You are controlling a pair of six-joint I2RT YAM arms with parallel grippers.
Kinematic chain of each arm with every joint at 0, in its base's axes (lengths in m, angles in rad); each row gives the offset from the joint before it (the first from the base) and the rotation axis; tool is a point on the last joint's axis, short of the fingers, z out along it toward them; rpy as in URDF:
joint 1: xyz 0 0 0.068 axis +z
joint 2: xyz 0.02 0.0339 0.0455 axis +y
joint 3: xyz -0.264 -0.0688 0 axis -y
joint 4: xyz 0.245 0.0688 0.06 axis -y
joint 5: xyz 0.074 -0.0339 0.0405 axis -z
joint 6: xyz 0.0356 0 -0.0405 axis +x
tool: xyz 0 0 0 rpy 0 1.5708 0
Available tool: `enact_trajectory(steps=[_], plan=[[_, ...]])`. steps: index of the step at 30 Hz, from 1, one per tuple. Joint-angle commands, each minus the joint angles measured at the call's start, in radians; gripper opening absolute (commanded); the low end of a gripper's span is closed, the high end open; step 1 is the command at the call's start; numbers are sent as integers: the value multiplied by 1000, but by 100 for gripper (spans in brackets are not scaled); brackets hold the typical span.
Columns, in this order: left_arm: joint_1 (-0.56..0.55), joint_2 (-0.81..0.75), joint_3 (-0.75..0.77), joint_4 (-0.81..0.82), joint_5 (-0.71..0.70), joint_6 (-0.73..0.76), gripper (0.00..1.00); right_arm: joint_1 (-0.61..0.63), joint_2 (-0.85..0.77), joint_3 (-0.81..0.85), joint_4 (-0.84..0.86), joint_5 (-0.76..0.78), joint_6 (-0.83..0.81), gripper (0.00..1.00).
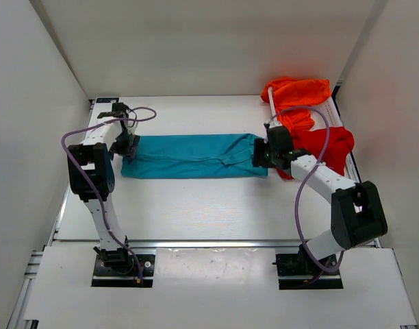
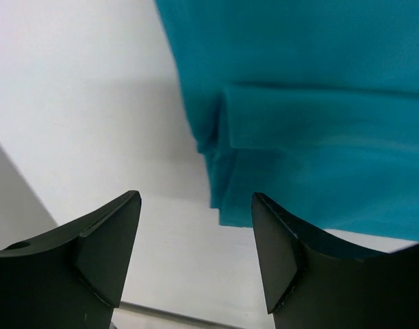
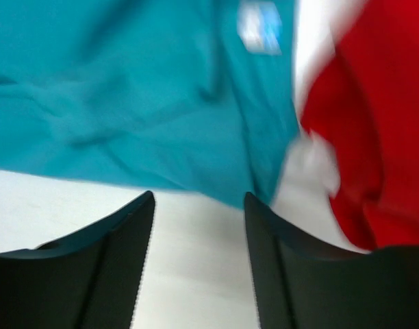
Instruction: Fold and stack the t-shirts
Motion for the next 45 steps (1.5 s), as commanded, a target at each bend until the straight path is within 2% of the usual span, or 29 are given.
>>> enact_trajectory(steps=[1, 7, 14, 15, 16, 17, 18, 19, 20, 21, 22, 23, 27, 31, 35, 37, 38, 39, 40, 41, 43, 45], plan=[[0, -7, -85, 11, 49, -61, 77, -59, -5, -112, 52, -15, 169, 62], [-5, 36, -51, 20, 52, -91, 76, -85, 85, -72, 18, -52, 229, 67], [-2, 53, -62, 50, 56, -105, 75, -98, 142, -78, 63, -59, 229, 65], [1, 59, -65, 48, 64, -111, 71, -101, 156, -73, 72, -78, 228, 61], [1, 68, -68, 47, 72, -108, 63, -102, 176, -67, 70, -93, 229, 52], [1, 77, -60, 45, 92, -99, 54, -101, 182, -73, 73, -87, 229, 36], [1, 82, -60, 34, 122, -94, 47, -98, 183, -67, 76, -127, 237, 29], [-2, 85, -57, 34, 132, -93, 31, -110, 186, -69, 77, -139, 239, 19], [-2, 77, -54, 25, 145, -91, 23, -109, 186, -75, 72, -147, 245, 14], [1, 80, -58, 22, 149, -90, 10, -115, 186, -72, 73, -161, 246, 2], [3, 76, -66, 16, 144, -85, 0, -116, 171, -75, 57, -170, 251, 0], [4, 70, -71, 13, 150, -70, 0, -119, 154, -81, 49, -174, 254, 0], [47, -15, -182, -10, 81, 3, 0, -119, 61, -136, -18, -191, 254, 0], [40, -160, -354, 2, -60, 112, 0, -101, -109, -257, -132, -207, 275, 0], [29, -269, -506, -2, -120, 156, 0, -50, -261, -400, -221, -251, 340, 0], [27, -297, -551, -16, -135, 156, 3, -21, -304, -447, -255, -253, 370, 8], [29, -315, -578, -19, -140, 150, 8, -18, -330, -472, -278, -256, 392, 24], [27, -340, -595, -24, -147, 156, 17, -10, -355, -486, -284, -257, 400, 34], [27, -346, -618, -35, -154, 156, 23, -7, -372, -493, -307, -254, 407, 38], [24, -366, -641, -32, -169, 160, 38, -7, -389, -501, -325, -245, 412, 42], [21, -403, -654, -36, -199, 171, 59, -15, -447, -489, -350, -247, 410, 40], [24, -432, -643, -39, -239, 186, 75, 0, -475, -457, -382, -199, 392, 30]])
